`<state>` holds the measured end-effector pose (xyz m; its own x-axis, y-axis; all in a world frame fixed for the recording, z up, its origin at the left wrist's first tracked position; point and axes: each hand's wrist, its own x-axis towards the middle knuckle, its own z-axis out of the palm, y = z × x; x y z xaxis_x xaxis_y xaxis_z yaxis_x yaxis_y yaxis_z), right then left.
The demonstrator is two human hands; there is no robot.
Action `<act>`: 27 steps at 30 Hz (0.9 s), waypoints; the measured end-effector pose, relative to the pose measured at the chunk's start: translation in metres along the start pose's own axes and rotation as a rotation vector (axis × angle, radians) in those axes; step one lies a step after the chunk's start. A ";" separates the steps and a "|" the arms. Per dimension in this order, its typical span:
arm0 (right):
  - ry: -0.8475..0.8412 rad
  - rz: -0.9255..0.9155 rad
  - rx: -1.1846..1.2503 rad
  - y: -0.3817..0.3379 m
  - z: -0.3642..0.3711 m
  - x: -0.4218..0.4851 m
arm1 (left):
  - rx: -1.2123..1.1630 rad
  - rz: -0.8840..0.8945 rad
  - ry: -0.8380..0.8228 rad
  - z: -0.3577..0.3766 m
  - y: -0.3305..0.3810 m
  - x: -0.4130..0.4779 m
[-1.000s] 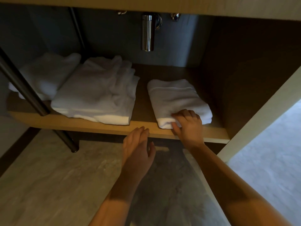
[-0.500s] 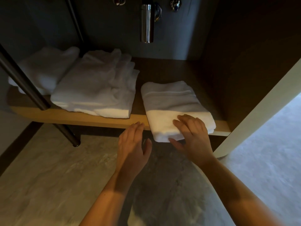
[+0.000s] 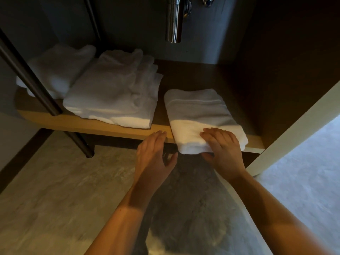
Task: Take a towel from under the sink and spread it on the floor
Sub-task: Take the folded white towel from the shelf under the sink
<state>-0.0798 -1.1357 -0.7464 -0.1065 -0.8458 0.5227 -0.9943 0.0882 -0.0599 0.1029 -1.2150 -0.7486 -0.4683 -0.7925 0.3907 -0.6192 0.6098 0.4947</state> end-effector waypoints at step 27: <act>-0.156 -0.521 0.739 -0.158 -0.186 0.046 | -0.008 -0.209 0.216 -0.262 0.084 -0.112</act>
<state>0.0720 -1.0913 -0.5549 0.4099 -0.7500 0.5190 -0.6546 -0.6382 -0.4052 0.2688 -1.0724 -0.5474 -0.1860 -0.8809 0.4352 -0.6828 0.4344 0.5874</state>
